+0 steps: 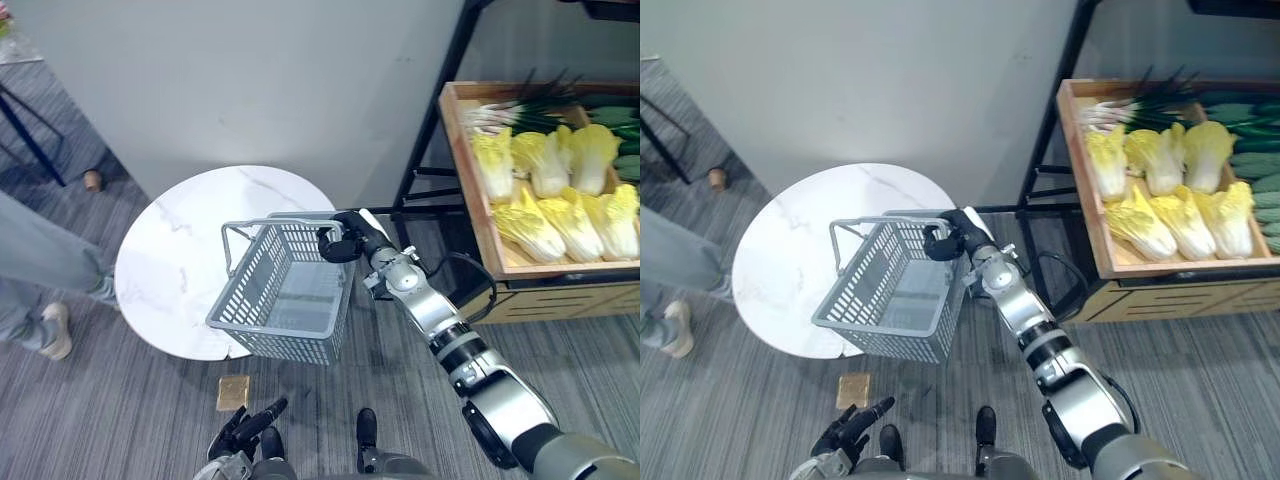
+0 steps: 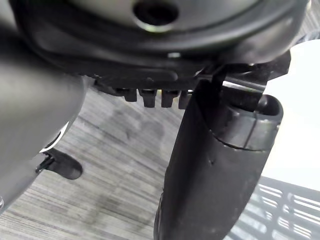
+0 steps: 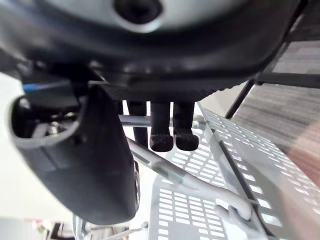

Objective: Pick vegetable in the basket

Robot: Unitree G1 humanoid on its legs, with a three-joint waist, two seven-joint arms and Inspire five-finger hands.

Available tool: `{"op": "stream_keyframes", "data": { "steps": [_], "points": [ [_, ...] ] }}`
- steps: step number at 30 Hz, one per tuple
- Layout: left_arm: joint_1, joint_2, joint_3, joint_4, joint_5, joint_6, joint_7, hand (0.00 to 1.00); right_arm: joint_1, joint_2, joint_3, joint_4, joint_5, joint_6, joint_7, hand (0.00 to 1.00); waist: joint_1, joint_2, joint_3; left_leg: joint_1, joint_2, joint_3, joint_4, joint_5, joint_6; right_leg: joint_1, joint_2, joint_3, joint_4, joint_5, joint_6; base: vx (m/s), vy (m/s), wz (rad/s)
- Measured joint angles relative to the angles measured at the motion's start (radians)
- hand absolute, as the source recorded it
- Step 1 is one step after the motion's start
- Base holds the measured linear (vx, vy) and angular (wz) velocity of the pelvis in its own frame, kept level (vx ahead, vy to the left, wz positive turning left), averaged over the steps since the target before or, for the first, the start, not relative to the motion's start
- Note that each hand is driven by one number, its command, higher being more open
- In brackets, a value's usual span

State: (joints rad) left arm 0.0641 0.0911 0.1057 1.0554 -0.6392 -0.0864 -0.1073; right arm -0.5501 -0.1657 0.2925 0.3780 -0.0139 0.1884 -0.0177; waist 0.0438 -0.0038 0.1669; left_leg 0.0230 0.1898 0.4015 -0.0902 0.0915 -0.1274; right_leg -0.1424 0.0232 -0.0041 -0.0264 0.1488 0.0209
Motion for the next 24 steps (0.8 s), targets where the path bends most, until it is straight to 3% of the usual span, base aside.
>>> {"op": "stream_keyframes", "data": {
  "steps": [5, 9, 11, 15, 19, 24],
  "points": [
    [0.006, -0.005, -0.006, 0.017, -0.024, 0.000, 0.039, 1.00, 0.221, -0.050, -0.096, -0.133, 0.065, 0.000, -0.011, 0.00, -0.051, 0.000, -0.033, 0.025, 0.006, 0.046, -0.003, -0.013, -0.009, -0.002, 0.015, 0.046, 0.007, -0.001, 0.002, 0.02, 0.029, -0.29],
    [-0.006, -0.020, -0.012, 0.016, -0.029, 0.000, 0.042, 1.00, 0.385, -0.079, -0.234, -0.135, 0.101, 0.000, -0.015, 0.00, -0.074, 0.012, -0.041, 0.038, 0.002, 0.064, -0.003, -0.020, -0.011, -0.002, 0.015, 0.067, 0.016, -0.011, 0.015, 0.00, 0.032, -0.14],
    [-0.004, -0.022, -0.012, 0.017, -0.028, 0.001, 0.045, 1.00, 0.452, -0.088, -0.243, -0.135, 0.143, -0.007, 0.014, 0.00, -0.085, 0.020, -0.046, 0.043, 0.000, 0.074, -0.003, -0.024, -0.012, -0.002, 0.015, 0.077, 0.017, -0.014, 0.019, 0.00, 0.031, -0.13],
    [0.004, -0.036, -0.018, 0.017, -0.029, 0.001, 0.058, 1.00, 0.554, -0.085, -0.326, -0.135, 0.168, -0.050, 0.061, 0.00, -0.111, 0.039, -0.060, 0.051, -0.012, 0.085, -0.004, -0.037, -0.007, -0.002, 0.011, 0.096, 0.018, -0.019, 0.028, 0.02, 0.045, -0.09],
    [0.023, -0.032, -0.021, 0.017, -0.040, 0.001, 0.075, 1.00, 0.599, -0.091, -0.433, -0.127, 0.174, -0.099, 0.116, 0.00, -0.143, 0.038, -0.070, 0.064, -0.021, 0.104, -0.003, -0.051, -0.003, -0.002, 0.008, 0.117, 0.026, -0.027, 0.040, 0.04, 0.043, -0.11],
    [0.039, -0.032, -0.025, 0.017, -0.060, 0.001, 0.082, 1.00, 0.634, -0.112, -0.465, -0.078, 0.167, -0.157, 0.151, 0.00, -0.167, 0.033, -0.098, 0.072, -0.024, 0.109, -0.003, -0.064, -0.005, -0.002, 0.008, 0.121, 0.041, -0.042, 0.048, 0.04, 0.029, -0.04]
  ]
}}
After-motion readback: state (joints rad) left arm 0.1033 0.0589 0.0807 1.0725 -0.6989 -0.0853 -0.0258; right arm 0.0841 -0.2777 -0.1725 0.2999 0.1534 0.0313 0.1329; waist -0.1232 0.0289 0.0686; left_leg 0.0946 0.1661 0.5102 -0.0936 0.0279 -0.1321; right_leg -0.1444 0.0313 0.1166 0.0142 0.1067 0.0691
